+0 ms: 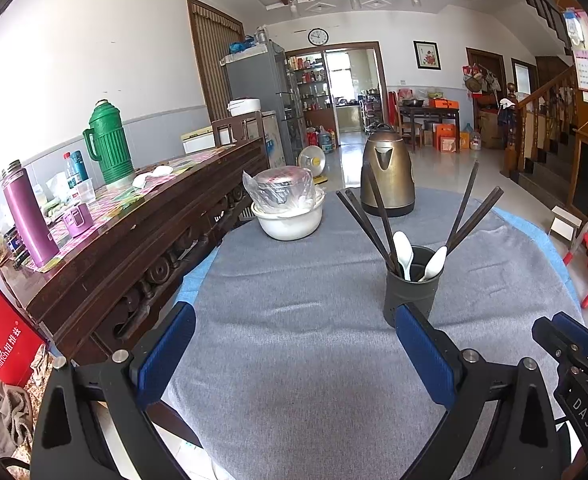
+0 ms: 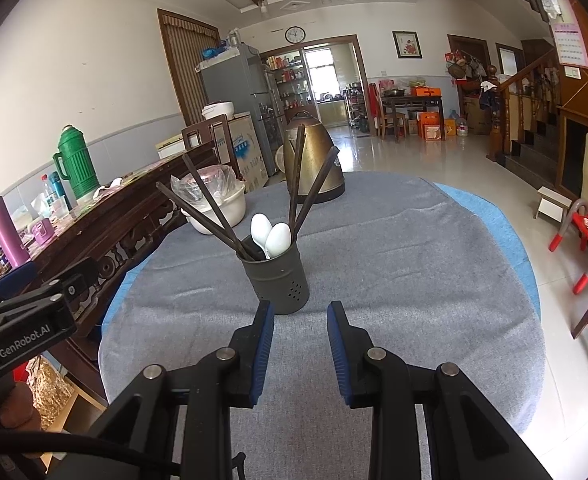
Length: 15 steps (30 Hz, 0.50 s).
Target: Organize utensils
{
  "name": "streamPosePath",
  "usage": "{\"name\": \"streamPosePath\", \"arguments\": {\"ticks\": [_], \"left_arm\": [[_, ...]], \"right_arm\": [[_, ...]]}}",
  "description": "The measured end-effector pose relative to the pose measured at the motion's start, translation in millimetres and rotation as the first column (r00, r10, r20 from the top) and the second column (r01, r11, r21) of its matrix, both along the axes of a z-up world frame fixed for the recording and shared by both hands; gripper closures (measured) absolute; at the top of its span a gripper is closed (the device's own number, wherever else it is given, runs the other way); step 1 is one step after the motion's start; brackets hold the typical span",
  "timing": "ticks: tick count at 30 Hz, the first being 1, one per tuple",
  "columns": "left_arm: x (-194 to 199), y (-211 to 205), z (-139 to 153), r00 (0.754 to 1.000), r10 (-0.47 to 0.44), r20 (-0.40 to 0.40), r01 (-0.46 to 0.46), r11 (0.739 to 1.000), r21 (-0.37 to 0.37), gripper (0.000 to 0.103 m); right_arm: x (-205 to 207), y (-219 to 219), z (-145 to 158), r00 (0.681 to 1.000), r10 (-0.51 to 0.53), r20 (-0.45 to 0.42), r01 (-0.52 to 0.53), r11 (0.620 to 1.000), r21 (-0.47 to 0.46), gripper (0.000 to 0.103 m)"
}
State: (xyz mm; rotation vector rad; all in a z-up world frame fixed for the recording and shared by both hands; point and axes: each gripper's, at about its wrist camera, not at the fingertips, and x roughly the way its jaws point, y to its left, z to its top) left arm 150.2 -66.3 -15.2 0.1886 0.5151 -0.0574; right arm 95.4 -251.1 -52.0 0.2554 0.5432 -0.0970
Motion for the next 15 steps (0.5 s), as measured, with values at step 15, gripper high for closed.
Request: {"name": "streamPosePath", "arguments": {"ticks": [15], "left_arm": [[-1.4, 0.6, -1.0, 1.000, -0.007, 0.005, 0.007, 1.000, 0.002, 0.003]], "right_arm": [[-3.8, 2.5, 4.5, 1.000, -0.006, 0.014, 0.006, 1.000, -0.006, 0.072]]}}
